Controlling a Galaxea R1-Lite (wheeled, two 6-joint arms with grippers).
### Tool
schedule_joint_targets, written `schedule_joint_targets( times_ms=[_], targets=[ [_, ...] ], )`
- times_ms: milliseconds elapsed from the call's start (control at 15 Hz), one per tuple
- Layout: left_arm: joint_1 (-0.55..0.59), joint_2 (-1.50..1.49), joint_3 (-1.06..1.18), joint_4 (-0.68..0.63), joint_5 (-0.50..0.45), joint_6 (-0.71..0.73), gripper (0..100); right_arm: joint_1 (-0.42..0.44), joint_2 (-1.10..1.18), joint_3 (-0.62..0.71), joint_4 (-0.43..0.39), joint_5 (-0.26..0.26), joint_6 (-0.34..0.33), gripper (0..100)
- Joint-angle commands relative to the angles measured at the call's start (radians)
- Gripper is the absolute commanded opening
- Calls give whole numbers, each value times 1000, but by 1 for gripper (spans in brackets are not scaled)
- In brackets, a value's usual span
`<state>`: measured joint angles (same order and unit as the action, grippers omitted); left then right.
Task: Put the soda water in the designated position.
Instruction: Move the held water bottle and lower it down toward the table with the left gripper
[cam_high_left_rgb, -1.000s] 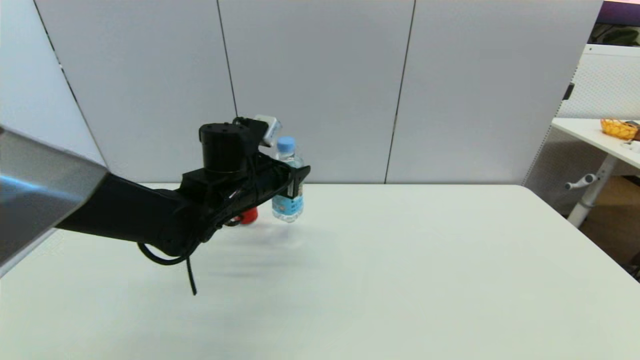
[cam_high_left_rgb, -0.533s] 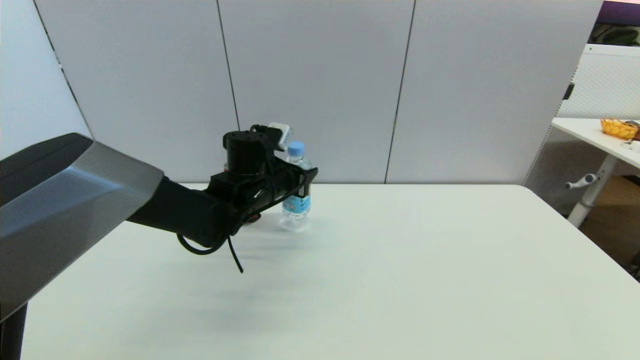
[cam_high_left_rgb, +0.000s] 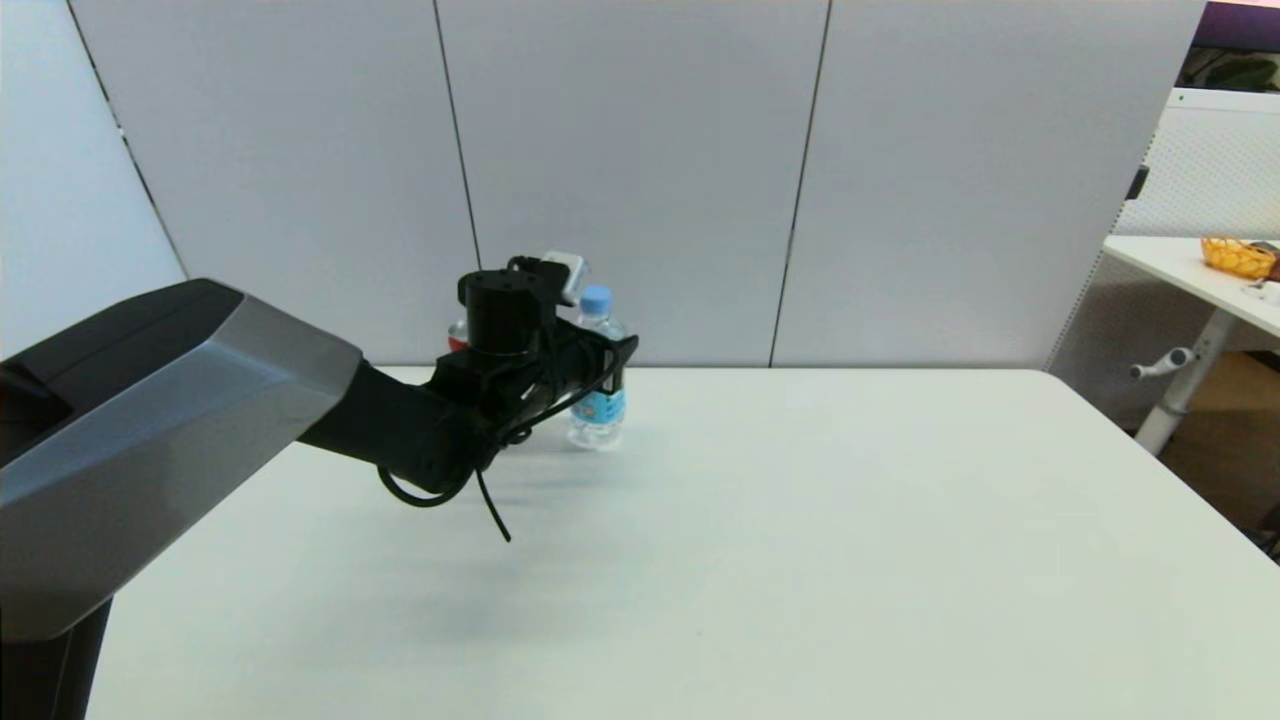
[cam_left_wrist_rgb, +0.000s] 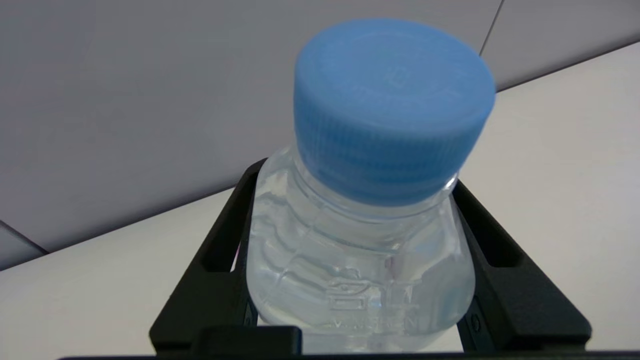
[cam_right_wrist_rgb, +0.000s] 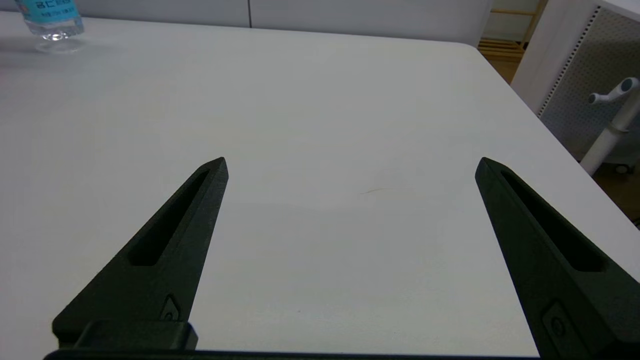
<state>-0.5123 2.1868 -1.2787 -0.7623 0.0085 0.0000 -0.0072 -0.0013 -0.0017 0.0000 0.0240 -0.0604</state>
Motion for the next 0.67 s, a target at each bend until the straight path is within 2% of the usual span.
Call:
schedule_joint_targets(
  times_ms=[67, 667],
  targets=[
    [0, 14, -1, -25, 1, -2, 0, 0, 0, 0, 0, 1, -1, 100],
    [9, 22, 1, -32, -1, -3, 0, 0, 0, 0, 0, 2, -1, 100]
  ],
)
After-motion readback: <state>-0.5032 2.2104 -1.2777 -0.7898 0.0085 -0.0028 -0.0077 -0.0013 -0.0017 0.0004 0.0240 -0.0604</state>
